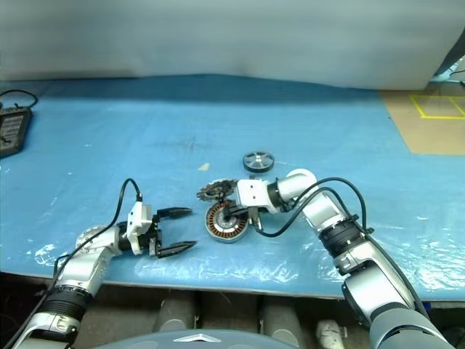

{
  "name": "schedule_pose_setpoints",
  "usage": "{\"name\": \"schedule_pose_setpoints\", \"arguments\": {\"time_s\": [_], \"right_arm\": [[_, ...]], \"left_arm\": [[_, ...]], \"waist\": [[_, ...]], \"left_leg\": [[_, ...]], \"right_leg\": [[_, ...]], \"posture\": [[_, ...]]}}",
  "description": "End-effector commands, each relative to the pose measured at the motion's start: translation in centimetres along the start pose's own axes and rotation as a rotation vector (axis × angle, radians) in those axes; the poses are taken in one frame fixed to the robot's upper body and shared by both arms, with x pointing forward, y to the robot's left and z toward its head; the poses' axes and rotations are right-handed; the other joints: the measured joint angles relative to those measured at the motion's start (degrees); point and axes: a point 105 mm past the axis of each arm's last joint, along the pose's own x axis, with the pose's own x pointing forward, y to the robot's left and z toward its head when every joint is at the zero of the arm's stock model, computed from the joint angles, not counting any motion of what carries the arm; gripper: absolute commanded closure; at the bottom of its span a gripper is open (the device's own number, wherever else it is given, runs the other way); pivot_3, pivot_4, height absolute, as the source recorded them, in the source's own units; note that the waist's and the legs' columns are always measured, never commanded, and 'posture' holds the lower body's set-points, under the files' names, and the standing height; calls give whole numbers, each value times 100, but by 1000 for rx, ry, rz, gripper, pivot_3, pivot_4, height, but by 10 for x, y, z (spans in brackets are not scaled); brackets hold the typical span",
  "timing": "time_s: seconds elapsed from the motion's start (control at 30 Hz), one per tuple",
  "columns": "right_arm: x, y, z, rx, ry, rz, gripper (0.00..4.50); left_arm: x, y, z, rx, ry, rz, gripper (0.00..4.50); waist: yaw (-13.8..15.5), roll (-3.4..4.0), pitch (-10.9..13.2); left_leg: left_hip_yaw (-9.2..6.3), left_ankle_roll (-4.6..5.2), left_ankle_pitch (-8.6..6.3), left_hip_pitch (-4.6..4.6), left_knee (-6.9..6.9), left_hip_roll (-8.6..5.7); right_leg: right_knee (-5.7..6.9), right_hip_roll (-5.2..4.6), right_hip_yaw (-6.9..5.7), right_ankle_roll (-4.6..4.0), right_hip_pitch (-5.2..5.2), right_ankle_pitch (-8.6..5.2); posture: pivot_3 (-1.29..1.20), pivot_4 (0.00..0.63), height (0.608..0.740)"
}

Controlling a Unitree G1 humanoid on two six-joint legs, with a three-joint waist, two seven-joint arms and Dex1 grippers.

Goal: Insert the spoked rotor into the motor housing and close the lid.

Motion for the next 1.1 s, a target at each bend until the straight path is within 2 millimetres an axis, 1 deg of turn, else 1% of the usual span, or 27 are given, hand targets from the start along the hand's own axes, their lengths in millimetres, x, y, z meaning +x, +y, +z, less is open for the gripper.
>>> {"name": "schedule_pose_setpoints", "arguments": {"time_s": [0.03, 0.13, 0.23, 0.37, 0.5, 0.67, 0.97, 1.1], "right_arm": [[-3, 8, -18, 74, 62, 12, 4461], [-12, 1, -8, 63, 40, -3, 4461], [-18, -2, -1, 48, 33, -1, 4461], [-21, -5, 7, 33, 24, 1, 4461], [-21, -7, 9, 27, 22, -5, 4461], [-23, -13, 18, 9, 5, -18, 4461], [-26, -12, 29, 3, -35, 0, 4461], [-25, -8, 30, 21, -43, 17, 4461]], "left_arm": [[-2, 2, 4, 23, -3, 2, 0], [-2, 2, 4, 23, -3, 0, 0], [-1, 2, 3, 23, -1, -3, 0], [0, 2, 3, 25, -1, -7, 0], [2, 2, 4, 27, -4, -9, 0], [2, 2, 6, 27, -7, -8, 0], [4, 1, 11, 30, -11, -8, 0], [4, 1, 11, 30, -9, -7, 0]], "waist": [[0, -1, -1], [1, 0, -1], [2, 0, -1], [2, 0, 0], [1, 0, -1], [2, 0, 0], [2, 0, 0], [2, 0, 0]], "left_leg": [[2, 0, 0, -1, -3, -1], [4, 0, 0, -3, -8, -1], [4, 0, 0, -7, -8, 0], [4, 0, 0, -18, -8, 0], [4, 0, 0, -44, -8, -2], [4, 1, 0, -50, -8, -3], [4, 1, 0, -51, -8, -2], [4, 1, 0, -51, -8, -1]], "right_leg": [[-5, 0, 0, 0, 0, 0], [-8, 1, -1, 0, -2, 0], [-9, 1, -1, 0, -6, 0], [-11, 0, -1, 0, -15, 0], [-11, 2, -5, 0, -39, 1], [-12, 2, -7, 0, -44, 1], [-12, 2, -7, 0, -44, 1], [-11, 2, -7, 0, -44, 1]], "posture": [[0, 150, 740], [0, 150, 740], [0, 150, 740], [0, 150, 740], [0, 150, 740], [0, 150, 740], [0, 150, 740], [0, 150, 740]]}}
